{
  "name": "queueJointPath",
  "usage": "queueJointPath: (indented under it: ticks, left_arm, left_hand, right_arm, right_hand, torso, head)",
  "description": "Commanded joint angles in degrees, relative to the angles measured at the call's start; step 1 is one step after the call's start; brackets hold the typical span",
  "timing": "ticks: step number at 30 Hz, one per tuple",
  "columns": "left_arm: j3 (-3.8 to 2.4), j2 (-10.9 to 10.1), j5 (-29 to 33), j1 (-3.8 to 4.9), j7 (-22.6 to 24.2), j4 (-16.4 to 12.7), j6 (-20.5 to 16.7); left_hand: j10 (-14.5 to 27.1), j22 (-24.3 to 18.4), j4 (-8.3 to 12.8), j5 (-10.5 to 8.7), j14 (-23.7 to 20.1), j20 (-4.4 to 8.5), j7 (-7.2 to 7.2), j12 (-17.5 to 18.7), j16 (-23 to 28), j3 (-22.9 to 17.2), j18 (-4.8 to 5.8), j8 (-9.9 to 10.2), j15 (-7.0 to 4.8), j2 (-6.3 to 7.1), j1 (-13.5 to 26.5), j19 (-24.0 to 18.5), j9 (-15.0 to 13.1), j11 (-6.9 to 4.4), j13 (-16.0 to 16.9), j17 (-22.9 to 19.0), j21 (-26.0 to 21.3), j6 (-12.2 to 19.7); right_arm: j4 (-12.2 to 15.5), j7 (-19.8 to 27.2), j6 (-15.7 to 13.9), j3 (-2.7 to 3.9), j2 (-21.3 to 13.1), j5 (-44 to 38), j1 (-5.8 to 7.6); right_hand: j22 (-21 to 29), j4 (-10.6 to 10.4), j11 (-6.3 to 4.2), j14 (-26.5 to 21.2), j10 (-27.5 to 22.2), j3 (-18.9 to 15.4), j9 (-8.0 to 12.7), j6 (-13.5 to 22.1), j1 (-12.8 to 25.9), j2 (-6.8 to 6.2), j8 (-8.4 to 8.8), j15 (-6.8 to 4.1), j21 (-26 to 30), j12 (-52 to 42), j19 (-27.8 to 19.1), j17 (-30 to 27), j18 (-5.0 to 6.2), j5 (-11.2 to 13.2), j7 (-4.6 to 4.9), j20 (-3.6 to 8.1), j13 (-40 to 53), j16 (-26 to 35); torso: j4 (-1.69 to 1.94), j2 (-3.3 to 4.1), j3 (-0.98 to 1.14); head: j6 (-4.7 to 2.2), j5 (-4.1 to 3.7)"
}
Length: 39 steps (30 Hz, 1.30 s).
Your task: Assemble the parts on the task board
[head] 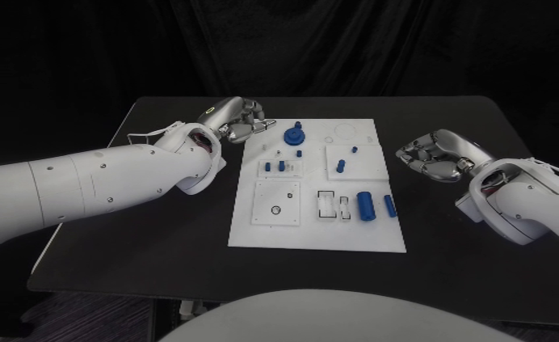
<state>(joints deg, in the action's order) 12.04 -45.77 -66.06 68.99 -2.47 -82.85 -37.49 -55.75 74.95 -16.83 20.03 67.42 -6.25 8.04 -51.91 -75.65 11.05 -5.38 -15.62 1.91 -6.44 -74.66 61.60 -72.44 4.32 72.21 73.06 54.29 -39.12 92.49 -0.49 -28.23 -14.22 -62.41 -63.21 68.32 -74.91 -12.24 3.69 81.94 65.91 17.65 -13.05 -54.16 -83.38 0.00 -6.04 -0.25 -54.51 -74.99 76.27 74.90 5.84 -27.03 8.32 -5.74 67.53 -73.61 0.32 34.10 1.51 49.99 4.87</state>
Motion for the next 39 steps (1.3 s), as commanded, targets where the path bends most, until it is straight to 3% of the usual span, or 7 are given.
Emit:
queueJointPath:
  ticks: [1, 5, 7, 12, 17, 26, 39]
  left_arm:
    - [0.04, 0.73, 0.14, 1.33, 10.80, 0.49, 2.66]
    - [0.04, 2.28, -2.53, 1.96, 14.49, 2.02, 4.61]
    - [0.04, 3.73, -6.32, 2.14, 16.32, 3.70, 5.44]
    - [0.04, 8.52, -18.91, 2.19, 19.18, 9.56, 8.18]
    - [0.03, 13.13, -26.94, 1.91, 19.58, 15.25, 12.02]
    - [0.02, 18.53, -30.45, 1.16, 18.97, 21.53, 15.71]
    - [0.02, 22.02, -30.94, -0.31, 17.41, 25.41, 20.08]
  left_hand:
    - [11.54, 3.44, 0.18, -0.82, -13.26, -1.11, 0.78, 13.02, 8.73, -1.30, -1.31, 0.75, 1.47, 0.56, -6.91, -6.46, 2.95, 1.71, -6.61, -7.96, -5.65, 0.96]
    - [16.03, 4.65, 3.12, -7.85, -13.65, -1.77, 1.14, 22.31, 10.92, -7.71, -1.07, 4.09, 2.01, 2.04, -20.50, -2.47, 10.18, 2.65, -15.60, -11.85, -0.75, 0.92]
    - [16.09, 6.69, 1.34, -5.30, -10.91, -1.49, -0.33, 25.52, 12.95, -10.55, -0.82, 5.49, 0.12, 5.11, -23.27, 5.42, 16.54, 0.63, -21.27, -15.26, 7.39, -1.45]
    - [16.72, 10.13, 0.38, -4.82, 6.39, 1.37, -4.49, 29.05, 5.75, -16.51, 1.63, 6.66, -3.91, 9.07, -26.02, 18.16, 24.56, -2.62, -29.50, -9.13, 20.26, -5.01]
    - [17.03, 9.19, 1.08, -6.01, 8.19, 3.25, -11.18, 33.86, 7.83, -23.27, 1.22, 12.00, -4.97, 13.52, -24.12, 18.93, 34.75, -3.84, -40.81, -13.25, 17.90, -5.94]
    - [16.04, 9.01, 2.18, -9.21, 7.63, 2.92, -10.92, 33.70, 8.21, -24.35, 1.10, 11.87, -4.56, 14.13, -20.52, 18.92, 40.80, -3.27, -45.81, -15.15, 16.50, -6.71]
    - [14.21, 9.22, 1.93, -10.43, 7.49, 2.76, -10.71, 32.28, 7.91, -24.15, 1.17, 11.77, -4.34, 14.08, -17.88, 19.23, 43.03, -2.90, -46.87, -15.70, 16.47, -7.64]
  right_arm:
    - [-0.05, 1.04, -1.67, 0.04, 0.16, -0.13, -0.12]
    - [0.04, 1.87, -2.42, 0.04, 0.06, -0.13, -0.12]
    - [0.11, 2.39, -2.94, 0.04, -0.05, -0.13, -0.12]
    - [0.38, 3.28, -3.67, 0.04, -0.29, 0.18, -0.12]
    - [0.58, 3.58, -3.84, 0.04, -0.35, 0.42, -0.12]
    - [0.77, 3.42, -3.54, 0.04, -0.30, 0.52, -0.12]
    - [1.04, 3.26, -3.45, 0.04, -0.37, 0.53, -0.12]
  right_hand:
    - [-6.28, -0.04, 0.08, -0.04, 0.48, 0.30, -0.05, -0.31, -0.01, -0.21, 0.03, 0.09, -0.14, -0.22, -0.01, 1.32, 0.78, -0.40, -0.05, -0.16, 0.08, -0.10]
    - [-6.38, -0.01, 0.05, 0.05, 0.67, 0.28, -0.11, -0.53, 0.04, -0.26, -0.09, 0.08, -0.52, -0.34, 0.16, 1.44, 0.72, -0.45, -0.09, -0.15, 0.23, -0.26]
    - [-6.52, 0.04, 0.01, 0.22, 0.99, 0.26, -0.16, -0.70, 0.06, -0.33, -0.18, 0.04, -1.07, -0.55, 0.40, 1.67, 0.62, -0.53, -0.14, -0.13, 0.48, -0.55]
    - [-6.66, 0.10, -0.10, 0.40, 1.27, 0.21, -0.26, -1.11, 0.16, -0.44, -0.39, -0.04, -1.61, -0.71, 0.67, 1.83, 0.54, -0.69, -0.27, -0.09, 0.62, -0.78]
    - [-6.67, 0.12, -0.12, 0.45, 1.31, 0.19, -0.28, -1.16, 0.17, -0.49, -0.42, -0.06, -1.65, -0.73, 0.70, 1.89, 0.53, -0.73, -0.29, -0.08, 0.64, -0.86]
    - [-6.67, 0.12, -0.12, 0.45, 1.31, 0.19, -0.28, -1.16, 0.17, -0.49, -0.42, -0.06, -1.65, -0.73, 0.70, 1.89, 0.53, -0.73, -0.29, -0.08, 0.64, -0.86]
    - [-6.69, 0.13, -0.14, 0.49, 1.30, 0.19, -0.27, -1.14, 0.19, -0.52, -0.40, -0.08, -1.71, -0.72, 0.74, 1.94, 0.52, -0.80, -0.29, -0.06, 0.61, -0.93]
  torso:
    - [-0.09, -0.16, 0.00]
    - [0.02, -0.06, 0.02]
    - [0.00, -0.03, 0.03]
    - [-0.03, -0.02, 0.05]
    - [-0.01, 0.19, -0.02]
    - [-0.10, 0.33, -0.01]
    - [0.01, 0.12, 0.00]
  head:
    - [0.01, -0.05]
    - [0.01, -0.16]
    - [0.01, -0.18]
    - [0.01, -0.36]
    - [0.01, -0.52]
    - [0.01, -0.43]
    - [0.01, -0.50]
